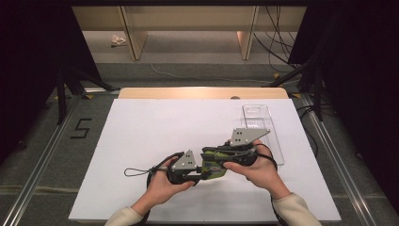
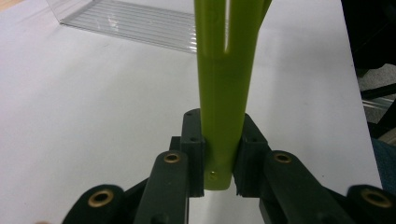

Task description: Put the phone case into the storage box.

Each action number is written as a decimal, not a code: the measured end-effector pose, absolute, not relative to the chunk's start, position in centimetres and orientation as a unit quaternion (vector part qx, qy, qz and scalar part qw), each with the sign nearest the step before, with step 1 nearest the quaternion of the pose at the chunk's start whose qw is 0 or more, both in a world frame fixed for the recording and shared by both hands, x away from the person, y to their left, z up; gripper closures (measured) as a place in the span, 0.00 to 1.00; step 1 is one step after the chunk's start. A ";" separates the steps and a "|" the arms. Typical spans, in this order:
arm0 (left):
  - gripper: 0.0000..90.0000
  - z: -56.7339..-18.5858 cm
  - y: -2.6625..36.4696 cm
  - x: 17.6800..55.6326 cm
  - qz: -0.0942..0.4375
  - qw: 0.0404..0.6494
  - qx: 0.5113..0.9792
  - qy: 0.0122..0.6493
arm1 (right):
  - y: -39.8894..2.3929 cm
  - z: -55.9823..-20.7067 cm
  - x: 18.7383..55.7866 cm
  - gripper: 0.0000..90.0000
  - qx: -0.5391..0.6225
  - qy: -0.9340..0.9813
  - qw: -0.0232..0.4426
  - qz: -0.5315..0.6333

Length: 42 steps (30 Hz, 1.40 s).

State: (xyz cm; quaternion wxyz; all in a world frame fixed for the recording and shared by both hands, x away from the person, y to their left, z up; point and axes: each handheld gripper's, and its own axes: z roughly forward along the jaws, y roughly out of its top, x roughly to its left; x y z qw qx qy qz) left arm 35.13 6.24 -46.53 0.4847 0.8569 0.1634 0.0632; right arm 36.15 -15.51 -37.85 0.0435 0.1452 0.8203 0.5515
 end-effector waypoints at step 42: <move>0.86 -46.1 7.3 35.7 0.091 0.483 0.838 0.238 | -15.6 -38.8 36.8 0.00 0.194 0.786 0.141 0.570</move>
